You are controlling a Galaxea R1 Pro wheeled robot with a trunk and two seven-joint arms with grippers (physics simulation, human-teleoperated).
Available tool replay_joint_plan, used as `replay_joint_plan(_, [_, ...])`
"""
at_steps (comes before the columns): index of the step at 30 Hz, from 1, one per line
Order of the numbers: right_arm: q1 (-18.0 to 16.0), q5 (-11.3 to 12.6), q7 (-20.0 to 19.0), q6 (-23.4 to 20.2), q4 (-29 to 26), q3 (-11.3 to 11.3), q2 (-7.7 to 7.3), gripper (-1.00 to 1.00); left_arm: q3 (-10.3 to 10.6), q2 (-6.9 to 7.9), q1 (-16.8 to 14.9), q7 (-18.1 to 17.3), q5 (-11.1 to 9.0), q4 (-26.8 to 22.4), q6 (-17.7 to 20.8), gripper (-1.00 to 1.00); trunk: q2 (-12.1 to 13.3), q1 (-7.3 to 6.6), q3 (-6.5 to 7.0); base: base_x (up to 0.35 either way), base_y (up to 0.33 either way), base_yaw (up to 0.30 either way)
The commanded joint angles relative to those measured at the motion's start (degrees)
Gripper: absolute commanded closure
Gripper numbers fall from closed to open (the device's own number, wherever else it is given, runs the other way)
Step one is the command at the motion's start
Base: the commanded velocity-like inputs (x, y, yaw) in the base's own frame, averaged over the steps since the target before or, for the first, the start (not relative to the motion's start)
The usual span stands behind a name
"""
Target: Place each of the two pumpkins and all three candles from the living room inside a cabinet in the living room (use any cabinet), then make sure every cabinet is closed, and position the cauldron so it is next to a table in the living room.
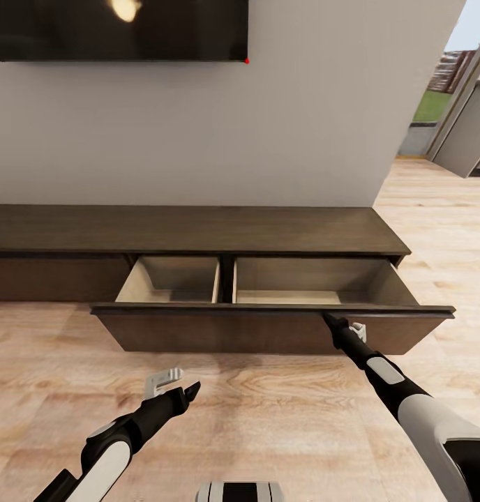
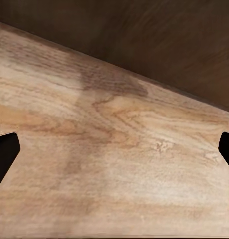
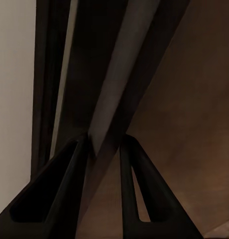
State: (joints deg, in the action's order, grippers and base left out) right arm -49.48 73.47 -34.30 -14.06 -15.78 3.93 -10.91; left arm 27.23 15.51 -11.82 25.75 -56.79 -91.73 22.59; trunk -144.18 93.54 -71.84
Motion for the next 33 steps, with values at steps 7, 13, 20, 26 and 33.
replay_joint_plan(7, [0.0, -0.43, -0.17, -0.09, 0.48, 0.61, -0.07, 1.0, 0.1, 0.05, -0.05, 0.53, -0.51, -0.11, 0.0, -1.0, -0.02, -0.01, -0.05, -0.023, 0.0, 0.0])
replay_joint_plan(13, [0.0, -0.44, -0.19, -0.09, 0.48, 0.64, -0.07, 1.0, 0.1, 0.05, -0.05, 0.53, -0.49, -0.12, 0.0, -1.0, -0.02, -0.01, -0.05, 0.0, 0.0, 0.0])
replay_joint_plan(20, [0.0, -0.43, -0.24, -0.11, 0.49, 0.64, -0.02, 1.0, 0.1, 0.05, -0.05, 0.53, -0.51, -0.11, 0.0, -1.0, -0.02, -0.01, -0.05, 0.0, 0.0, 0.0])
replay_joint_plan(26, [0.0, -0.5, -0.18, -0.24, 0.44, 0.64, -0.06, 1.0, 0.1, 0.05, -0.05, 0.53, -0.51, -0.11, 0.0, -1.0, -0.02, -0.01, -0.05, 0.0, 0.0, 0.0])
replay_joint_plan(33, [0.0, -0.53, -0.16, -0.35, 0.4, 0.64, -0.07, 1.0, 0.1, 0.05, -0.05, 0.53, -0.47, -0.1, 0.0, -1.0, -0.02, -0.01, -0.05, 0.0, 0.0, 0.0])
